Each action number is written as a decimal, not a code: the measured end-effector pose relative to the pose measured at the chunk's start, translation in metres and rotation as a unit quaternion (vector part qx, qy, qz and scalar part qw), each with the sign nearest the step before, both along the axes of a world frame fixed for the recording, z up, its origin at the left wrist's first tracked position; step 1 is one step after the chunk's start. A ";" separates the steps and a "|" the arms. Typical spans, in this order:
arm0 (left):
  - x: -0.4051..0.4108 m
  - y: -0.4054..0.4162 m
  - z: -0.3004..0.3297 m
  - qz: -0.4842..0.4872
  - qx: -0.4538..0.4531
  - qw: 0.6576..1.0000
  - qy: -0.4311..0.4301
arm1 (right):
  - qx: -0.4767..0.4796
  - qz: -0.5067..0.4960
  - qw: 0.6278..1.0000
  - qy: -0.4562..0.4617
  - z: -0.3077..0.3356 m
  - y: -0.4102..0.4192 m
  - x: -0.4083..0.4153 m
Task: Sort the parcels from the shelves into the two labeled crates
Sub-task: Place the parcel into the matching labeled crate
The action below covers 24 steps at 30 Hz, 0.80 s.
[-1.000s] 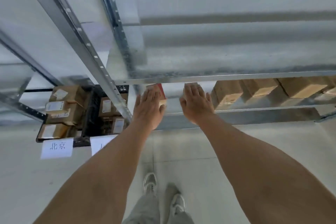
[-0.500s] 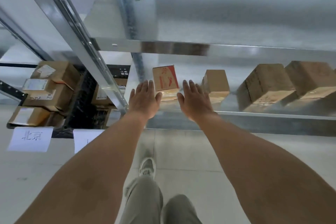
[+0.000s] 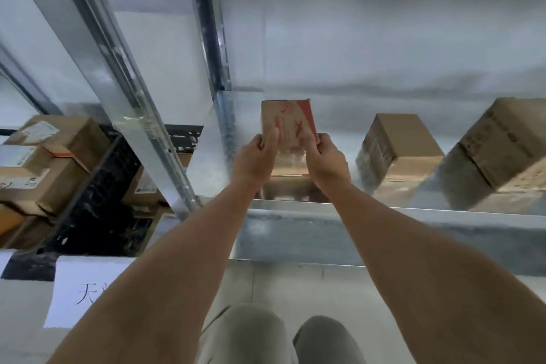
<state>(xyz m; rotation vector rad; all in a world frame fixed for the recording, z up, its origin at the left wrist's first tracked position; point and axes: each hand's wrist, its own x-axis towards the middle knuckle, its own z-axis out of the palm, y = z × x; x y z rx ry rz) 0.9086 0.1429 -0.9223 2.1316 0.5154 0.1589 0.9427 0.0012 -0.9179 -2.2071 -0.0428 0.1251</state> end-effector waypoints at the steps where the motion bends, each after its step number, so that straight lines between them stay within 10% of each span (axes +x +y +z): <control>1: 0.002 0.000 -0.003 -0.002 -0.057 0.998 -0.025 | 0.052 -0.002 0.999 -0.005 -0.005 -0.001 0.002; 7: 0.010 0.004 -0.017 -0.040 -0.194 0.974 -0.112 | 0.277 0.052 0.959 -0.018 -0.024 -0.007 0.012; 24: -0.003 -0.002 -0.020 -0.051 -0.259 0.948 -0.176 | 0.310 0.092 0.946 -0.039 -0.043 -0.015 0.024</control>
